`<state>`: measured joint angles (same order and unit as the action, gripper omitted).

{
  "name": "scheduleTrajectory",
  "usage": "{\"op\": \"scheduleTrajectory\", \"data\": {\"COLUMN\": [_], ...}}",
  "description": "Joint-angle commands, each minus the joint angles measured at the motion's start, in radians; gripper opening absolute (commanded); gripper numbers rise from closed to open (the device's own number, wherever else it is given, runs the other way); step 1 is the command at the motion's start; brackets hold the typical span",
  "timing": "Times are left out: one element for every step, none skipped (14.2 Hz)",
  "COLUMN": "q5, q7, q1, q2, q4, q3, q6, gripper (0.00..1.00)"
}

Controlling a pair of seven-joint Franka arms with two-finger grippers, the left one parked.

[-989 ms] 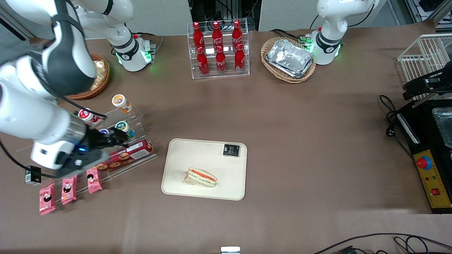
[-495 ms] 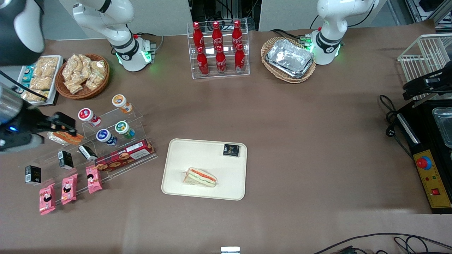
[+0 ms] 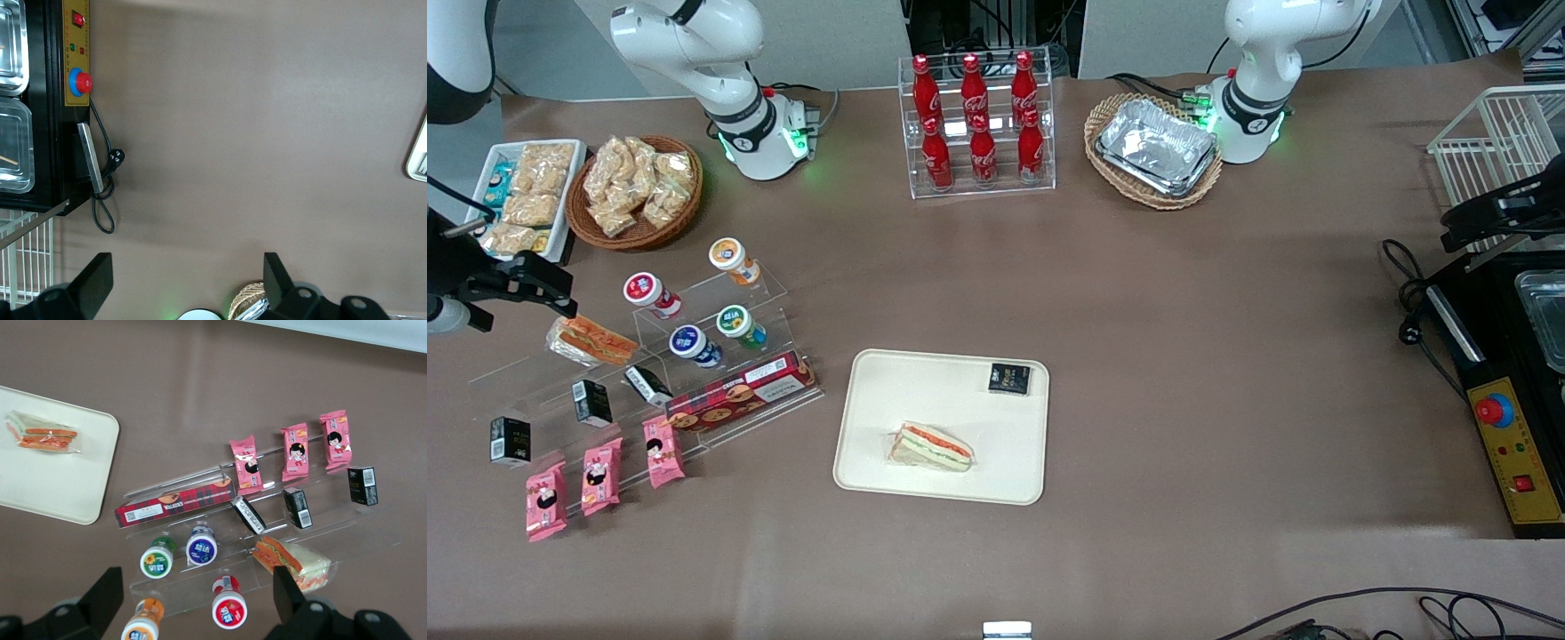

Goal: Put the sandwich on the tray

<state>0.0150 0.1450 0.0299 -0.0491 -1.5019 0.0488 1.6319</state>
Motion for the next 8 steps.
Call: {"op": "scheduleTrajectory", "data": {"q5": [0.006,0.005,0.005,0.005,0.003,-0.003,-0.009,-0.009], "q7": [0.022,0.022,0.022,0.022,0.019,0.010,0.010,0.010], "q1": [0.007,0.010,0.028,0.057,0.065,0.064,0.064,0.064], "q2": [0.083,0.084,0.084,0.083,0.080,0.075,0.071,0.066], "q4": [-0.149,-0.153,-0.153,-0.146,-0.141,-0.133,-0.127,-0.127], "q3": [0.025,0.026,0.043,0.071,0.075,0.075,0.074,0.074], "q6": [0.094,0.094,0.089,0.082,0.080,0.080,0.080,0.080], "gripper": [1.00,1.00,1.00,1.00,1.00,1.00,1.00,1.00]}}
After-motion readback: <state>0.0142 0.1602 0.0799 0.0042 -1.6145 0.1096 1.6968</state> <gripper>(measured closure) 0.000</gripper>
